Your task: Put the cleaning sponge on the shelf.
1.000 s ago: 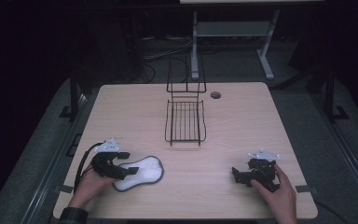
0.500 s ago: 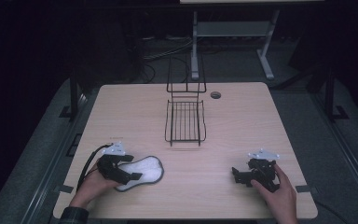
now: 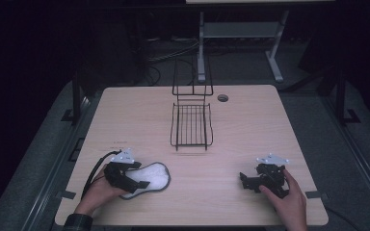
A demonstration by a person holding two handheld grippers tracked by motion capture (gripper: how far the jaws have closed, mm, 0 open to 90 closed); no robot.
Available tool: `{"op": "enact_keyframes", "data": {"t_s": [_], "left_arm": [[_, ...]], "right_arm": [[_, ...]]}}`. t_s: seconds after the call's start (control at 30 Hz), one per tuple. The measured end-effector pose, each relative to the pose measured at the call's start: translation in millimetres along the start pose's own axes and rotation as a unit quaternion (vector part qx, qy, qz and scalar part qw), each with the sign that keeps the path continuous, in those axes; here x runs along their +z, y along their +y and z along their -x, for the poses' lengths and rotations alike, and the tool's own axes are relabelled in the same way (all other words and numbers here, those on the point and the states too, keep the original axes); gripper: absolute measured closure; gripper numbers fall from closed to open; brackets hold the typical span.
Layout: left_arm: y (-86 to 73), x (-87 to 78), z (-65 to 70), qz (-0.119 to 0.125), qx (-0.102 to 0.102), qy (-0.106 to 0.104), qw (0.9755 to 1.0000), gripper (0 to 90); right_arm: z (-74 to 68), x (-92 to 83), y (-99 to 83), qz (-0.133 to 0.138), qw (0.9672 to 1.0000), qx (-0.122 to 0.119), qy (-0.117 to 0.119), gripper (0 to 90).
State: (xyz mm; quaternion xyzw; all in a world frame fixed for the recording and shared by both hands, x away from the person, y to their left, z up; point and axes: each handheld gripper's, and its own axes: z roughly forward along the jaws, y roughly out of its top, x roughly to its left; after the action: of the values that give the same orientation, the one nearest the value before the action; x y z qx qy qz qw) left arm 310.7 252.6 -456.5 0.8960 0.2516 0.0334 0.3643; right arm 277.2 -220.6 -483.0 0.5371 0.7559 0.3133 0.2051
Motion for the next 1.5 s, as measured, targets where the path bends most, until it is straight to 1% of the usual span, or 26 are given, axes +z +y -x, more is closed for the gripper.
{"op": "enact_keyframes", "data": {"t_s": [0.2, 0.3, 0.43, 0.47, 0.53, 0.6, 0.63, 0.67, 0.7, 0.77, 0.93, 1.07, 1.17, 1.27, 1.3, 1.33, 1.4, 1.5], "left_arm": [[1.1, 3.5, -2.7, -0.006, 0.008, -0.006, 0.9999, 13.1], [1.3, 3.8, -2.8, -0.007, 0.008, -0.006, 0.9999, 13.2], [0.9, 6.1, -2.3, -0.015, 0.006, -0.007, 0.9998, 12.9], [0.8, 6.7, -1.4, -0.022, 0.006, -0.007, 0.9997, 12.7], [1.0, 6.9, -1.2, -0.025, 0.007, -0.006, 0.9996, 12.6], [2.8, 7.9, 0.6, -0.036, 0.007, -0.003, 0.9993, 12.6], [2.8, 7.9, 0.6, -0.036, 0.007, -0.003, 0.9993, 12.7], [4.3, 7.8, 1.3, -0.045, 0.014, -0.003, 0.9989, 13.0], [4.6, 7.9, 1.8, -0.044, 0.012, -0.004, 0.9989, 14.1], [5.0, 7.6, 1.7, -0.046, 0.02, -0.007, 0.9987, 15.9], [4.6, 6.6, 0.6, -0.041, 0.021, -0.015, 0.9988, 20.3], [4.7, 5.2, -0.3, -0.039, 0.012, -0.018, 0.999, 24.3], [5.0, 3.6, -0.6, -0.036, 0.011, -0.018, 0.9991, 28.6], [5.4, 2.0, -0.1, -0.032, 0.013, -0.016, 0.9993, 29.8], [5.6, -0.2, -0.3, -0.022, 0.013, -0.015, 0.9996, 33.6], [5.7, -1.7, -0.7, -0.019, 0.01, -0.017, 0.9996, 36.8], [5.7, -3.0, -1.3, -0.016, 0.01, -0.017, 0.9997, 41.3], [5.3, -5.7, -2.6, -0.009, 0.005, -0.02, 0.9998, 45.7]], "right_arm": [[0.0, 0.0, 0.0, 0.0, 1.0, 0.0, 0.0, 0.0], [0.0, 0.0, 0.0, 0.0, 1.0, 0.0, 0.0, 0.0], [0.1, 0.0, 0.0, 0.0, 1.0, 0.0, 0.0, 0.0], [0.0, 0.0, 0.0, 0.0, 1.0, 0.0, 0.0, 0.0], [0.0, 0.0, 0.0, 0.0, 1.0, 0.0, 0.0, 0.0], [0.0, 0.0, 0.0, 0.0, 1.0, 0.0, 0.0, 0.0], [0.0, 0.0, 0.0, 0.0, 1.0, 0.0, 0.0, 0.0], [0.0, 0.0, 0.0, 0.0, 1.0, 0.0, 0.0, 0.0], [0.0, 0.0, 0.0, 0.0, 1.0, 0.0, 0.0, 0.0], [0.0, 0.0, 0.0, 0.0, 1.0, 0.0, 0.0, 0.0], [0.0, 0.0, 0.0, 0.0, 1.0, 0.0, 0.0, 0.0], [0.0, 0.0, 0.0, 0.0, 1.0, 0.0, 0.0, 0.0], [0.0, 0.0, 0.0, 0.0, 1.0, 0.0, 0.0, 0.0], [0.0, 0.0, 0.0, 0.0, 1.0, 0.0, 0.0, 0.0], [0.0, 0.0, 0.0, 0.0, 1.0, 0.0, 0.0, 0.0], [0.0, 0.0, 0.0, 0.0, 1.0, 0.0, 0.0, 0.0], [0.0, 0.0, 0.0, 0.0, 1.0, 0.0, 0.0, 0.0], [0.0, 0.0, 0.0, 0.0, 1.0, 0.0, 0.0, 0.0]]}}
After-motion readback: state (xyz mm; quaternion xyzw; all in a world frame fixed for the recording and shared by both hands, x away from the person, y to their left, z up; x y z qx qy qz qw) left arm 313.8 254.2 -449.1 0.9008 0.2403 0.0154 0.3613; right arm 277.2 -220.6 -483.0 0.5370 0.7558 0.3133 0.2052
